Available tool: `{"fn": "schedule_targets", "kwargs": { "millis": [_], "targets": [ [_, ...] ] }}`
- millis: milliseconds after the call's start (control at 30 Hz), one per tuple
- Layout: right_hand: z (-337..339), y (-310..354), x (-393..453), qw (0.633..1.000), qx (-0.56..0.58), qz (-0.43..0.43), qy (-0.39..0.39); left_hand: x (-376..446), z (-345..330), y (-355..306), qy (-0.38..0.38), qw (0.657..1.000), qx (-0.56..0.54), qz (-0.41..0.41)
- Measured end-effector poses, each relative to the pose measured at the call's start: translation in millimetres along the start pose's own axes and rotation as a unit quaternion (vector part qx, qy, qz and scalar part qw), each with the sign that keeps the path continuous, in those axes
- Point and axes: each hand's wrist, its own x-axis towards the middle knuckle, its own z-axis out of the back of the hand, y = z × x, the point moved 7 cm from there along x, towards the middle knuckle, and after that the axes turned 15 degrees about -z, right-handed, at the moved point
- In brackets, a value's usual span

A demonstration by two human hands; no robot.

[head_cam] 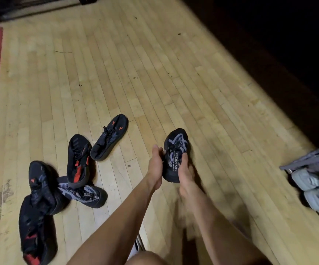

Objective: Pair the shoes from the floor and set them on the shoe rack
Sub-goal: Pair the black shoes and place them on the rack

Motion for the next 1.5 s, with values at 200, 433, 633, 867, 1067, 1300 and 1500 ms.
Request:
{"fn": "schedule_targets", "kwargs": {
  "millis": [200,433,633,867,1067,1300,1500],
  "targets": [
    [59.4,60.3,-91.3,0.994,0.051,0.100,-0.008,-49.4,-48.7,-57.6,0.063,0.997,-0.003,-0.050],
    [112.8,78.4,-190.3,0.978,0.121,0.171,0.012,-127.4,-93.7,-133.0,0.095,0.986,-0.059,-0.126],
    [169.0,74.2,-261.4,0.963,0.125,0.237,0.018,-205.6,-120.3,-170.7,0.133,0.971,-0.078,-0.180],
    [232.0,46.7,-336.2,0.942,0.124,0.312,-0.019,-305.9,-151.4,-190.7,0.188,0.952,-0.074,-0.231],
    [286.9,11.6,-376.3,0.924,0.143,0.350,-0.056,-367.5,-184.4,-172.9,0.222,0.943,-0.090,-0.230],
    [342.8,-17.4,-386.6,0.914,0.183,0.350,-0.091,-398.2,-230.3,-145.8,0.297,0.925,-0.053,-0.230],
    [379.5,-29.2,-382.6,0.909,0.236,0.329,-0.096,-399.2,-264.1,-127.1,0.320,0.926,-0.031,-0.198]
  ]
}}
